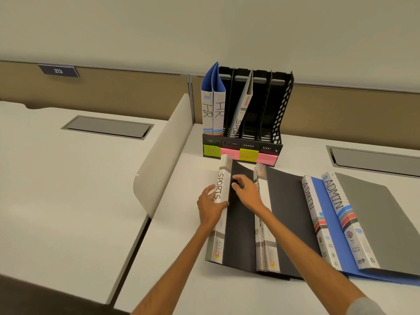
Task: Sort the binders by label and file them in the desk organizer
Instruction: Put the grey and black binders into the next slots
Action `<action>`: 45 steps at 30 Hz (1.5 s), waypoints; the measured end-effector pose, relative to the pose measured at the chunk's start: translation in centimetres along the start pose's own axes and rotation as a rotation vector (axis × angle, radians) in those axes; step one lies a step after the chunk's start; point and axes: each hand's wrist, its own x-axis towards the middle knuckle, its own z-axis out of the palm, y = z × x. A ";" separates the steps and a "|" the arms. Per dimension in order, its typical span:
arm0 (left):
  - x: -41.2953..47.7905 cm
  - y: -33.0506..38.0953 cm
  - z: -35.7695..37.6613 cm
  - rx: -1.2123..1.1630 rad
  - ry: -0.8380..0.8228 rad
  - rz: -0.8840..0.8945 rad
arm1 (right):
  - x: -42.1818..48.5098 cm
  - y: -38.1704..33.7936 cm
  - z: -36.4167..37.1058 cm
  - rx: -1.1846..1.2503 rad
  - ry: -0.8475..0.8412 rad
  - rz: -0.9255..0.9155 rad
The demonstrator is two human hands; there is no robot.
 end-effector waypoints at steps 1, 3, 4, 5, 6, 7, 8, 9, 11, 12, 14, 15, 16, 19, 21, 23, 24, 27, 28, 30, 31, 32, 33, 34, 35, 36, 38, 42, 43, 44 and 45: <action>-0.1 0.6 -0.2 -0.019 -0.008 0.017 | 0.3 -0.6 -0.4 0.011 0.008 -0.006; -0.4 1.8 -0.5 -0.049 -0.017 0.054 | 1.1 -1.8 -1.3 0.030 0.030 -0.012; -0.6 2.5 -0.7 -0.059 -0.016 0.075 | 1.6 -2.5 -1.8 0.041 0.044 -0.009; -0.7 3.3 -0.9 -0.070 -0.015 0.100 | 2.0 -3.3 -2.3 0.057 0.057 -0.006; -0.9 4.1 -1.0 -0.087 -0.015 0.125 | 2.3 -4.1 -2.9 0.079 0.068 -0.006; -1.1 5.0 -1.2 -0.113 -0.015 0.150 | 2.6 -5.0 -3.5 0.107 0.072 -0.010; -1.2 6.0 -1.5 -0.144 -0.014 0.174 | 2.9 -6.0 -4.1 0.139 0.070 -0.017; -1.3 7.1 -1.7 -0.174 -0.014 0.200 | 3.0 -7.0 -4.7 0.175 0.064 -0.024; -1.4 9.1 -2.2 -0.214 -0.013 0.266 | 3.2 -9.2 -6.1 0.229 0.065 -0.049; -1.4 10.0 -2.5 -0.230 -0.015 0.296 | 3.3 -10.4 -6.8 0.240 0.081 -0.074; -1.2 11.5 -2.9 -0.260 -0.024 0.344 | 3.5 -12.7 -8.3 0.256 0.115 -0.138; -1.1 12.2 -3.0 -0.270 -0.030 0.374 | 3.5 -13.9 -9.1 0.266 0.127 -0.168; -1.0 12.7 -2.8 -0.274 -0.036 0.408 | 3.6 -15.1 -10.0 0.279 0.135 -0.191; -1.1 14.4 -1.5 -0.254 -0.048 0.514 | 3.7 -18.3 -12.8 0.254 0.157 -0.231; -1.2 15.3 -0.2 -0.235 -0.044 0.606 | 4.0 -19.6 -14.4 0.160 0.213 -0.274; -1.0 16.3 1.0 -0.246 -0.052 0.679 | 4.4 -20.5 -15.8 0.097 0.298 -0.320; -0.9 16.9 1.5 -0.259 -0.059 0.705 | 4.6 -21.0 -16.4 0.090 0.342 -0.339; -0.1 18.6 2.6 -0.316 -0.076 0.767 | 5.2 -22.9 -18.3 0.141 0.451 -0.401; 0.5 19.2 2.9 -0.336 -0.078 0.780 | 5.4 -23.7 -18.9 0.170 0.478 -0.429; 1.8 20.2 3.2 -0.357 -0.070 0.789 | 5.8 -25.1 -19.6 0.207 0.523 -0.501; 2.6 20.7 3.2 -0.360 -0.068 0.796 | 6.1 -25.8 -19.7 0.205 0.543 -0.535; 3.2 21.1 3.2 -0.358 -0.070 0.804 | 6.4 -26.4 -19.6 0.195 0.561 -0.562; 3.9 21.5 3.1 -0.354 -0.072 0.810 | 6.9 -26.8 -19.5 0.185 0.577 -0.584; 4.5 21.8 3.0 -0.354 -0.076 0.812 | 7.4 -27.1 -19.3 0.180 0.591 -0.599; 5.3 22.1 3.0 -0.358 -0.079 0.808 | 7.9 -27.4 -19.1 0.183 0.605 -0.609; 6.0 22.2 3.1 -0.362 -0.080 0.802 | 8.5 -27.6 -18.9 0.194 0.619 -0.612; 7.3 22.3 3.1 -0.359 -0.065 0.803 | 9.4 -28.1 -18.5 0.229 0.650 -0.622; 9.0 23.1 2.9 -0.376 -0.039 0.843 | 10.6 -29.9 -18.3 0.270 0.701 -0.697; 9.5 23.5 2.7 -0.387 -0.028 0.851 | 10.8 -30.6 -18.3 0.274 0.708 -0.722; 10.1 24.1 2.6 -0.396 -0.021 0.856 | 11.0 -31.3 -18.3 0.273 0.716 -0.742; 10.7 24.5 2.5 -0.405 -0.022 0.858 | 11.3 -31.8 -18.2 0.269 0.723 -0.759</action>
